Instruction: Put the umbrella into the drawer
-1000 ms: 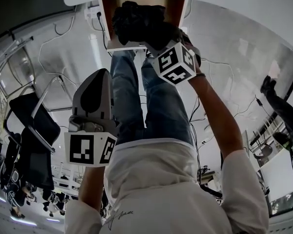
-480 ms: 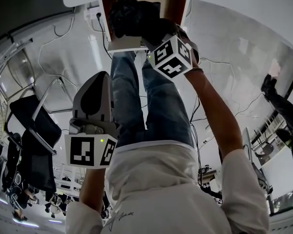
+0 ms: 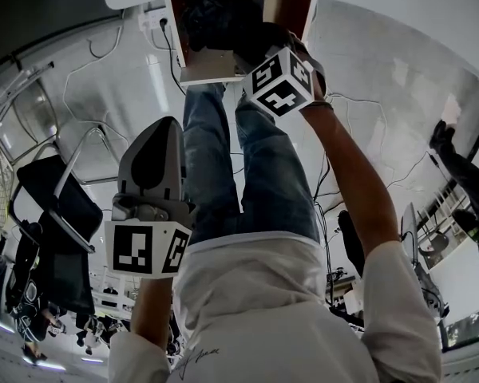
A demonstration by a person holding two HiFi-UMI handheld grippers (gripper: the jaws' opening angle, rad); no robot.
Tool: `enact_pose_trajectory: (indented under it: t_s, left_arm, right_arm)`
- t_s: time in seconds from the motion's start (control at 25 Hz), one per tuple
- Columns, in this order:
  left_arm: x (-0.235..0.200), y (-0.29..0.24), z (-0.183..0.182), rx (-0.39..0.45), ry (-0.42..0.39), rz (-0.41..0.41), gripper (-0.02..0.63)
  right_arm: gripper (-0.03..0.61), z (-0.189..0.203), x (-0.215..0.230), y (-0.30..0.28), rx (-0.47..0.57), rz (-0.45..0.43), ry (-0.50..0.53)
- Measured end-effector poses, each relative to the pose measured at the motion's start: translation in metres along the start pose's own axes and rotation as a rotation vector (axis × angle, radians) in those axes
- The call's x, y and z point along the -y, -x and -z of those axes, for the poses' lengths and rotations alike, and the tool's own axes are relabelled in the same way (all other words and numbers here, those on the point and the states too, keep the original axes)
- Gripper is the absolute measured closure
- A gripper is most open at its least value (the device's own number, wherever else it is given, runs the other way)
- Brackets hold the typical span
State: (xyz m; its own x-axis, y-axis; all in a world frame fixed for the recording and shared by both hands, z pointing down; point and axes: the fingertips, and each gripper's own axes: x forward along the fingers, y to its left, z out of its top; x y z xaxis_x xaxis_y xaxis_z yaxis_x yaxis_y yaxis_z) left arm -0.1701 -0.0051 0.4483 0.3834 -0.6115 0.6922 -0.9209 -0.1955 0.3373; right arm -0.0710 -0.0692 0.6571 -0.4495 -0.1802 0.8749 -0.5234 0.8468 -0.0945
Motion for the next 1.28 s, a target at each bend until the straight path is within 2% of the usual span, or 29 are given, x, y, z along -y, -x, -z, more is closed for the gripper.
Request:
enact_pose_trajectory:
  t_s: [0.84, 1.28]
  left_arm:
    - [-0.037, -0.007, 0.011, -0.039, 0.019, -0.011, 0.598]
    - [-0.032, -0.014, 0.008, -0.052, 0.015, -0.01, 0.598]
  right_arm:
    - [0.308, 0.009, 0.015, -0.063, -0.079, 0.021, 0.021]
    - [0.308, 0.02, 0.026, -0.079, -0.109, 0.021, 0.007]
